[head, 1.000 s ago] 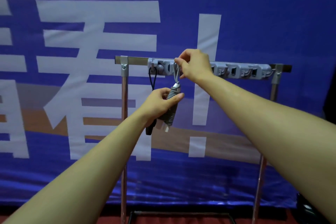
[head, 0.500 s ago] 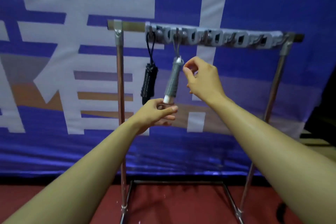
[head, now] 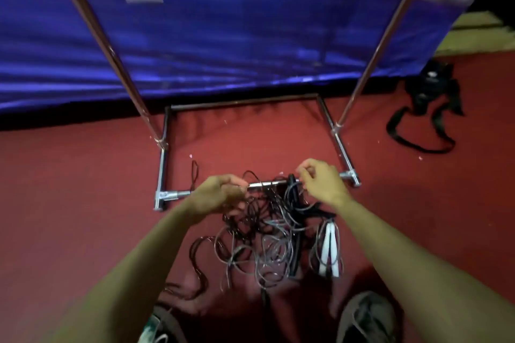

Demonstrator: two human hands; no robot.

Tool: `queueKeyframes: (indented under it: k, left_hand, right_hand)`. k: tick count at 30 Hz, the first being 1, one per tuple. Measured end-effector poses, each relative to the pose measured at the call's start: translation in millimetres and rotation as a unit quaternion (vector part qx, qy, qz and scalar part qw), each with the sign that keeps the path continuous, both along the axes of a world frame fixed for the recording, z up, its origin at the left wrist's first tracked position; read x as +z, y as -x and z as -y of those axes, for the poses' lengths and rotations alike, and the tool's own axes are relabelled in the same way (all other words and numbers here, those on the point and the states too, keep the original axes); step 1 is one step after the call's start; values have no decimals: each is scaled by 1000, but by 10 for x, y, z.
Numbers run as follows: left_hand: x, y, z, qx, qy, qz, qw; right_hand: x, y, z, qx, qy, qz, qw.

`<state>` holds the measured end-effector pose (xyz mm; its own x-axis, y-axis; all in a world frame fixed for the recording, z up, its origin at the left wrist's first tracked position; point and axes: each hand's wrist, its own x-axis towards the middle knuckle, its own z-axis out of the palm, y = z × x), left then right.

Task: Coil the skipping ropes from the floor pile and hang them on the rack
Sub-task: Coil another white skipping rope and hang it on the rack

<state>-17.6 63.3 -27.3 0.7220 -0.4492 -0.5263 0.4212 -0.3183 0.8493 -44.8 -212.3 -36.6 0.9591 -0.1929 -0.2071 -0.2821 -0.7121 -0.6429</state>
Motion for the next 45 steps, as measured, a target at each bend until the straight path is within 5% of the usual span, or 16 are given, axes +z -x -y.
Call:
queueKeyframes:
  k: [5,10,20,26,34,39,42,45]
  left_hand:
    - [-744,343,41,21,-2,-79,997]
    - [-871,463,320,18,5,-98,995]
    - [-865,487,720,-50,2,-107,993]
    - [-466,405,957,-85,29,-66,994]
    - [769,186,1390,-134,6,136,982]
    - [1342,17,1402,-198,-24,379,903]
    - [1596,-64,1312,-203,-84,426,878]
    - [1978,-23,1161,-184,-80,395,896]
  right_hand:
    - [-828,499,619,-111,85,-124,982]
    - [-1386,840,814,-107,99,-265,953]
    - [-1640,1005,759,-82,42,-315,945]
    - [-929,922,808,-57,-43,-107,992]
    - [665,615,656,43,-143,66,987]
    - [1420,550,566,105,-146,129,975]
    - [1801,520,612,129,-64,97,985]
    - [2122,479,609,174,67,34,982]
